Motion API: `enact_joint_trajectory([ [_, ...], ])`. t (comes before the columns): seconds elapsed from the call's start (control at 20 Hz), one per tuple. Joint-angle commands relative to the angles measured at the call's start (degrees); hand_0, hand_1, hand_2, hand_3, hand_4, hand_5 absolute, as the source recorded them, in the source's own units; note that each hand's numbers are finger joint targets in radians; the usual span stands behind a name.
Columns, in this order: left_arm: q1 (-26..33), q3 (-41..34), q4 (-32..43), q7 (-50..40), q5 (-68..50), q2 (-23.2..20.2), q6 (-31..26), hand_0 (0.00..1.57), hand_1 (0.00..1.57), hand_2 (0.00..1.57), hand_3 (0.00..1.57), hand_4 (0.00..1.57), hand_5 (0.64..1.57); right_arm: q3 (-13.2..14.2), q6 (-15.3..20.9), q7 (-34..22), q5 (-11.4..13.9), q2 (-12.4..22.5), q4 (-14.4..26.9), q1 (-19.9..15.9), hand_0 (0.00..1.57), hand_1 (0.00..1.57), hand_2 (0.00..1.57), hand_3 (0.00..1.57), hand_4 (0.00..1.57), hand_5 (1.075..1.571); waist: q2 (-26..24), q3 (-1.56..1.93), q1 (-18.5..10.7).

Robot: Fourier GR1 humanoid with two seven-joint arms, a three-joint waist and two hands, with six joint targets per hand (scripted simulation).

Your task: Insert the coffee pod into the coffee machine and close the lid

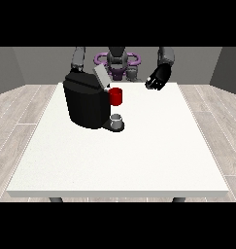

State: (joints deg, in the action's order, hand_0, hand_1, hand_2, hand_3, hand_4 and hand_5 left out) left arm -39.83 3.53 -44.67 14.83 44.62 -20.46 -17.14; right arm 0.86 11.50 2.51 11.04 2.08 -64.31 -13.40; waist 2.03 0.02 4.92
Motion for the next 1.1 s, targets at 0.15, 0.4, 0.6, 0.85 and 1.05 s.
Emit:
enact_joint_trajectory([
  [0.15,-5.2,-1.1,-2.5,-4.8,-0.2,1.5,-4.9,1.42,1.42,1.40,1.34,0.56,1.571,-0.3,-1.6,1.5,-1.0,-0.2,-0.8,1.0,0.00,0.00,0.00,0.00,0.00,1.571,-1.5,-0.01,2.1],
  [0.4,-12.1,-3.6,-1.8,-8.7,-1.2,1.9,-6.9,1.34,1.34,1.37,1.35,0.56,1.571,-1.6,-3.0,1.5,-1.4,-1.0,-3.0,-0.4,0.00,0.00,0.00,0.00,0.00,1.571,0.1,-0.01,5.7],
  [0.6,-16.2,-6.8,-1.7,-11.6,-3.4,2.5,-7.4,0.96,0.96,1.16,1.36,0.52,1.571,-1.4,-1.0,1.8,-0.5,-0.5,-3.3,-1.5,0.00,0.00,0.00,0.00,0.00,1.571,1.6,-0.01,5.9],
  [0.85,-21.3,-10.2,1.3,-12.9,-4.7,-0.5,-8.7,1.27,1.27,1.30,1.27,0.49,1.571,-2.2,-0.8,-3.0,-0.1,-0.9,-7.9,-4.3,0.00,0.00,0.00,0.00,0.00,1.571,3.9,-0.02,9.4],
  [1.05,-25.0,-9.8,1.2,-12.4,-3.7,-2.2,-9.1,1.16,1.16,1.25,1.27,0.48,1.571,-0.1,-1.0,-1.4,-0.9,0.6,-7.5,-6.8,0.00,0.00,0.00,0.00,0.00,1.571,7.6,-0.01,9.8],
])
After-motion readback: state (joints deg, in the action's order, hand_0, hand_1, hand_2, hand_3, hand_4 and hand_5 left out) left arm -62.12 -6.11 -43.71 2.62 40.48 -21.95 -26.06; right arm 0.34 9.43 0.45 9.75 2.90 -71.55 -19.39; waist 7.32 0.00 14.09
